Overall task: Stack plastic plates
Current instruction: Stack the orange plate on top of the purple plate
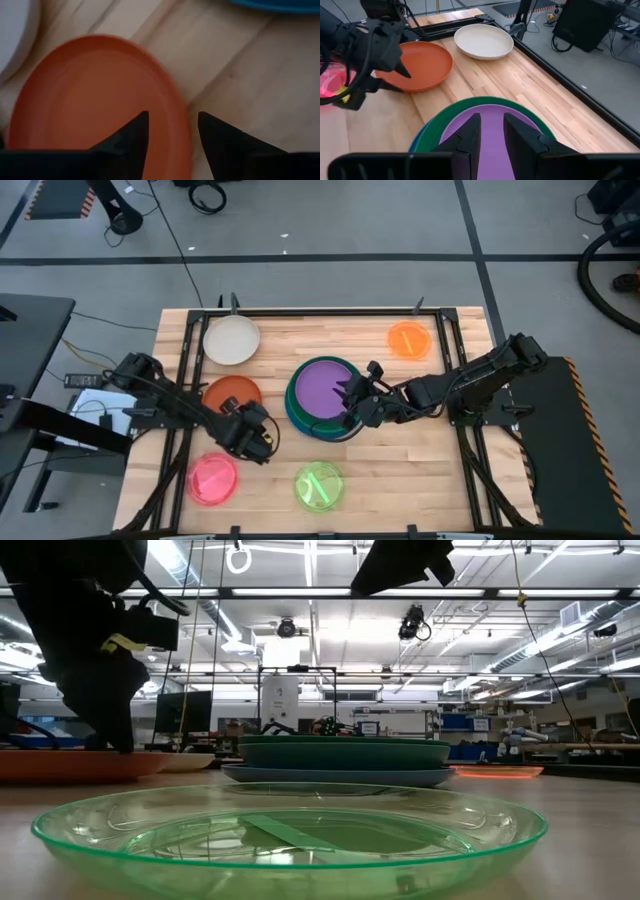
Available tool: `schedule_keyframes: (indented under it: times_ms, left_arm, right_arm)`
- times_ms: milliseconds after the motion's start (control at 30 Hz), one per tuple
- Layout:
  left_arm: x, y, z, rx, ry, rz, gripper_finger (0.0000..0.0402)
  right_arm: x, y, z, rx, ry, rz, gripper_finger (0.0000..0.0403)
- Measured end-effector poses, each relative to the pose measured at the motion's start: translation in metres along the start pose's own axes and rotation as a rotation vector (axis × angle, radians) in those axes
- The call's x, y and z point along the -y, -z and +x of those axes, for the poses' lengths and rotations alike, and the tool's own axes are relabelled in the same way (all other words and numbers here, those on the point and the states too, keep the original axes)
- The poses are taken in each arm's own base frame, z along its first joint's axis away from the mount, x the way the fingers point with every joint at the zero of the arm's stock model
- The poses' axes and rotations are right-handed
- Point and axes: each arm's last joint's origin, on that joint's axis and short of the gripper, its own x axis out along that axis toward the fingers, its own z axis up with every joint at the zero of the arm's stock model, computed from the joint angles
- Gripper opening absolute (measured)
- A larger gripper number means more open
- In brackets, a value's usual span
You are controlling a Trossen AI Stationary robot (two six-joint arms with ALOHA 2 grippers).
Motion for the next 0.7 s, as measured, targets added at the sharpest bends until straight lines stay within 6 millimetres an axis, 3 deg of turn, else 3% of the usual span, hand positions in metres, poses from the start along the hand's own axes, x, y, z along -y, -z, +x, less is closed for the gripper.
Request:
schedule_keyframes:
  times_ms: [500,600,700]
  left_arm:
    - [-0.008,0.018,0.026,-0.031,0.015,-0.021,0.0127]
    - [-0.007,0.018,0.026,-0.045,0.033,0.011,0.0094]
    - [-0.005,0.018,0.021,-0.057,0.049,0.040,0.0034]
  right_arm:
    - [-0.001,0.001,0.000,-0.022,-0.045,-0.016,0.0093]
    - [-0.001,0.001,0.000,-0.023,-0.046,-0.020,0.0093]
    - [-0.002,0.000,-0.002,-0.027,-0.066,-0.056,0.0093]
